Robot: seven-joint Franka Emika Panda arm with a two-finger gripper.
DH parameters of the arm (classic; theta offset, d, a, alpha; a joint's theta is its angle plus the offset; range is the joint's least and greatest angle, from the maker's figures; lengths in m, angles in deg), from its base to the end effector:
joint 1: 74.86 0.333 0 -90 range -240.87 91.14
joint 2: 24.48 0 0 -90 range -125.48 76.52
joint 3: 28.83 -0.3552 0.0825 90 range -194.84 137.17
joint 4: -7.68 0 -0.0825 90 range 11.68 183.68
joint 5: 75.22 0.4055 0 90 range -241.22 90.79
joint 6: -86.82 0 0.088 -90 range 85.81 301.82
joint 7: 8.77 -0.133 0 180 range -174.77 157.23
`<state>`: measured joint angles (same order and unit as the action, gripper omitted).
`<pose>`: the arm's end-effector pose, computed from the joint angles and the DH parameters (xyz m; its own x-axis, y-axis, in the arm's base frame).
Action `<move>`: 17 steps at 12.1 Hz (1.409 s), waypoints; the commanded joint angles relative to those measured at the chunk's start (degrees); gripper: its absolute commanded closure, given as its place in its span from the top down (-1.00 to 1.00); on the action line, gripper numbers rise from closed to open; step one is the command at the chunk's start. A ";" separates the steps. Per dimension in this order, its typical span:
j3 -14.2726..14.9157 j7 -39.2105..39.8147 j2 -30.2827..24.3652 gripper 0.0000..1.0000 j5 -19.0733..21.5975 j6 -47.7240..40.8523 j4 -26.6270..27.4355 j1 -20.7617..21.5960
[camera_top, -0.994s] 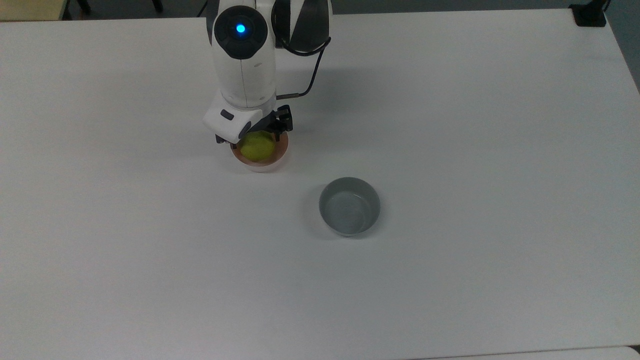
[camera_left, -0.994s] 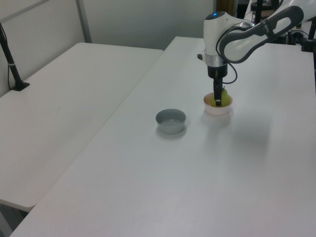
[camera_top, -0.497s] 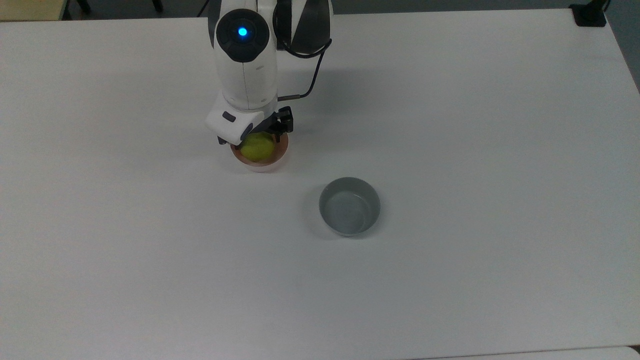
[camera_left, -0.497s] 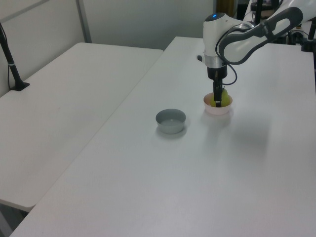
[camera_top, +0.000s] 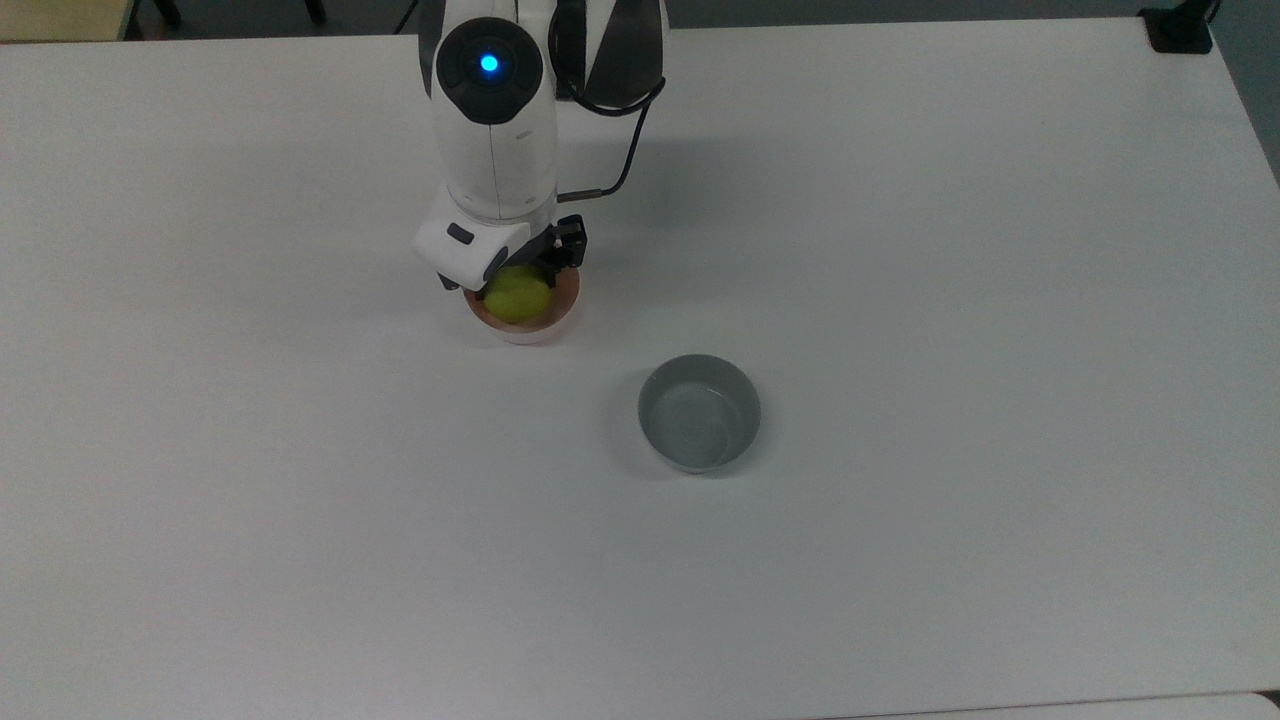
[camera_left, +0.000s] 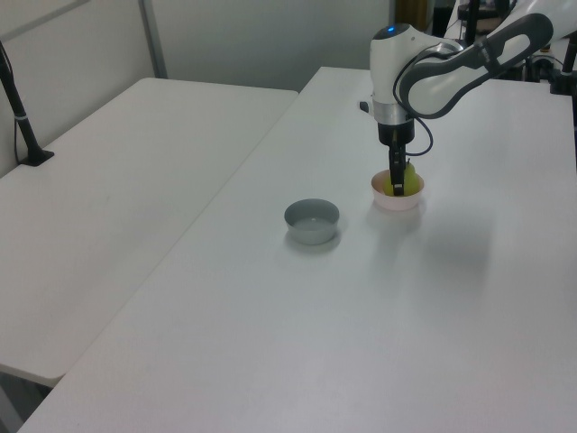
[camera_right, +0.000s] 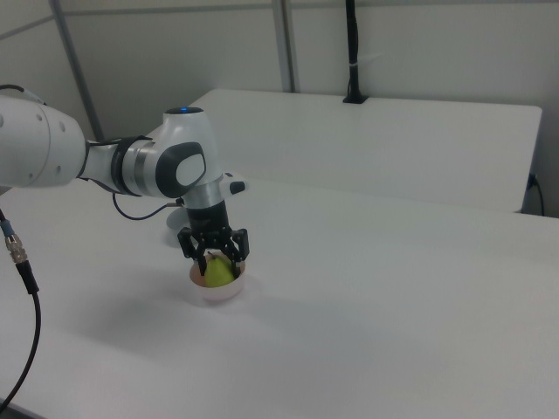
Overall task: Pick up a pear from the bowl
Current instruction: 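Close the gripper around the yellow-green pear, then lift the pear out of the pink bowl and carry it beside the bowl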
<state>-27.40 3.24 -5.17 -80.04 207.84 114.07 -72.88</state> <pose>0.6498 0.0014 0.3319 0.9608 0.2595 -0.0974 0.2657 -0.9623 0.0574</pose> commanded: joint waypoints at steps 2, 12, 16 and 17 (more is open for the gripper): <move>0.23 -1.46 -1.90 0.13 -1.16 -1.56 -0.73 0.74; 0.93 -0.67 -5.42 0.13 -0.19 -15.47 -9.71 -0.23; 0.94 6.08 -4.46 0.13 -0.63 -13.28 -10.94 -7.51; 0.94 8.10 -4.20 0.13 -0.98 -11.96 -10.94 -9.44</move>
<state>-26.53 6.47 -10.08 -80.07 193.83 104.09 -78.62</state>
